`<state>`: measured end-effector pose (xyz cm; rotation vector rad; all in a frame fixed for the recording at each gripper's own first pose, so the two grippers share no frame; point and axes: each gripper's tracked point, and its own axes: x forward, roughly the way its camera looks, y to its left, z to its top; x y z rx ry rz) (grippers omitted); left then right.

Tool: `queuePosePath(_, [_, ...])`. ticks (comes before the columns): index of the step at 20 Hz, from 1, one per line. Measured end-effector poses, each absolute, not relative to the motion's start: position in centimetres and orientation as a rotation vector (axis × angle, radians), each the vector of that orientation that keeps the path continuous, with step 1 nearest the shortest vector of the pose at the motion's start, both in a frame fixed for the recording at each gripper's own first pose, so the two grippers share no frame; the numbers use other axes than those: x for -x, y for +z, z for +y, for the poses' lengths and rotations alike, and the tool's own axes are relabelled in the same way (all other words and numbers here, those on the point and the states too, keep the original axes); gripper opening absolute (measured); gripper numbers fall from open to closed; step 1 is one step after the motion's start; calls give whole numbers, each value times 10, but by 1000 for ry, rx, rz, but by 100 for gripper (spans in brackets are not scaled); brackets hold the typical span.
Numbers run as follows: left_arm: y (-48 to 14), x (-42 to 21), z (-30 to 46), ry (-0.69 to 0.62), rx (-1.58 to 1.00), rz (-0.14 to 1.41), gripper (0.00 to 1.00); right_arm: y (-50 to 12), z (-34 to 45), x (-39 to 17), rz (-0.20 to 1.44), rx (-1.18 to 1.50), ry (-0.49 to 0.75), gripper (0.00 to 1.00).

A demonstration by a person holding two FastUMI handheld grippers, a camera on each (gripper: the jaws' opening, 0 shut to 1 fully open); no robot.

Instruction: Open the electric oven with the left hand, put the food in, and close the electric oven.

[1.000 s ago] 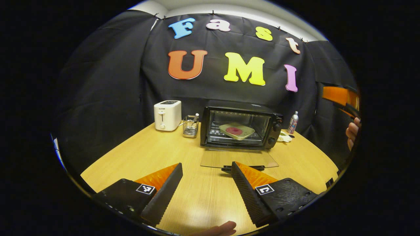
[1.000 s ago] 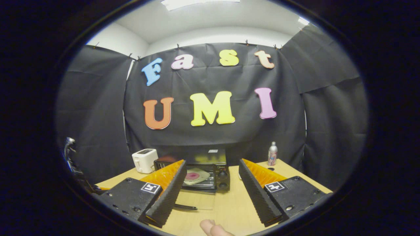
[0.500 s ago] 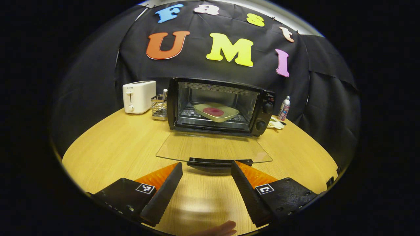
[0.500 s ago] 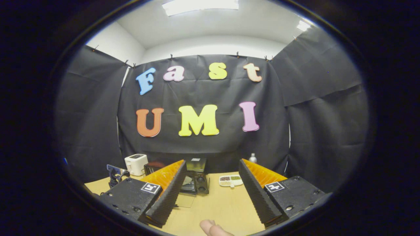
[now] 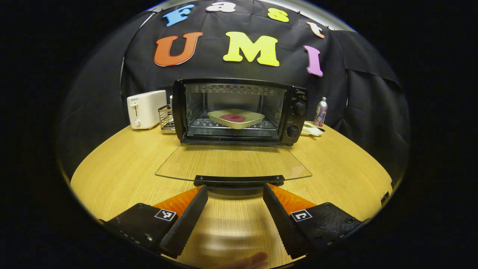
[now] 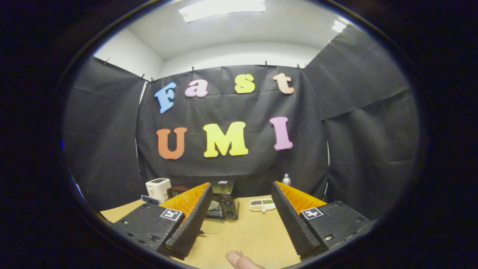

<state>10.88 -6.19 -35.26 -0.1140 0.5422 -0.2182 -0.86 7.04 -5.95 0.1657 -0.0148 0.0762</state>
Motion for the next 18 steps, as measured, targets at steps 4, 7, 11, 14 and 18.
queuePosePath(4, [-362, -119, -63, -210, 94, 547, 95, -66, 73, 5, 7, -189, 97, 96])
queuePosePath(7, [-363, -119, -61, -213, 102, 548, 95, -62, 75, 5, -4, -198, 95, 96])
queuePosePath(11, [-359, -120, -60, -213, 100, 537, 96, -61, 91, 1, -6, -203, 107, 95])
queuePosePath(14, [-356, -121, -60, -211, 103, 526, 95, -58, 86, 0, -13, -190, 91, 95])
queuePosePath(18, [-351, -121, -60, -213, 117, 531, 95, -55, 83, 3, -25, -178, 76, 95])
